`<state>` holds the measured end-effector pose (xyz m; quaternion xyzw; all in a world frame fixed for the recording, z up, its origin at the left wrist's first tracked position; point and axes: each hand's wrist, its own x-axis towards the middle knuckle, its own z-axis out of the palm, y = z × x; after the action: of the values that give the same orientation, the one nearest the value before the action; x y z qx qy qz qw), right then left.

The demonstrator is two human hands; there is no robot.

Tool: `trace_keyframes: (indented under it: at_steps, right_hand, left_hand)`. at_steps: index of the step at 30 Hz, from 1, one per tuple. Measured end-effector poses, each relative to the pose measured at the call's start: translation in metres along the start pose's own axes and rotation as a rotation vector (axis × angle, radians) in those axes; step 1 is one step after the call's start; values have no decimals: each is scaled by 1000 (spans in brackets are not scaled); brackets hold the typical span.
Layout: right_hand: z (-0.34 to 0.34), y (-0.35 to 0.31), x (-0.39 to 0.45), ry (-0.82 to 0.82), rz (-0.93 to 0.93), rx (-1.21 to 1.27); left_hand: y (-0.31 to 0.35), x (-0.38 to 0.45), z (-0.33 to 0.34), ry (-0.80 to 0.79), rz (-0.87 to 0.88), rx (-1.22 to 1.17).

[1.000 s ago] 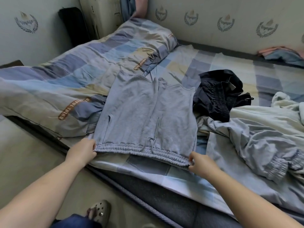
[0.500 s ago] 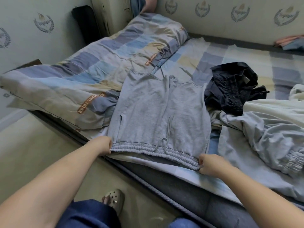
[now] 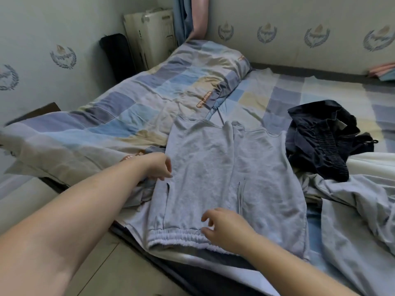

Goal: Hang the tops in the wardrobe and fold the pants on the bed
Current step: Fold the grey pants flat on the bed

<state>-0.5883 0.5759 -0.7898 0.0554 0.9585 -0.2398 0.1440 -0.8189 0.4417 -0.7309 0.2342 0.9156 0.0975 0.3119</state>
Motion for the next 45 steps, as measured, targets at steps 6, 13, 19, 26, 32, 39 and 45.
trace_keyframes:
  at_steps: [6, 13, 19, 26, 32, 39, 45]
  right_hand:
    - [27, -45, 61, -63, -103, 65]
    - [51, -68, 101, 13, -177, 90]
    - [56, -91, 131, -137, -28, 97]
    - [59, -83, 145, -252, 51, 186]
    - [53, -75, 125, -55, 86, 577]
    - [19, -75, 101, 67, -1, 909]
    - [-3, -81, 93, -122, 84, 883]
  left_hand:
    - [-1, 69, -21, 351, 106, 155]
    - [-20, 139, -12, 421, 1, 171]
    - [-6, 185, -17, 474, -7, 238]
    - [-4, 211, -15, 401, -46, 40]
    - [-22, 212, -31, 367, -71, -581]
    - [-42, 197, -58, 618, -124, -837]
    - [-22, 183, -84, 452, 19, -1200]
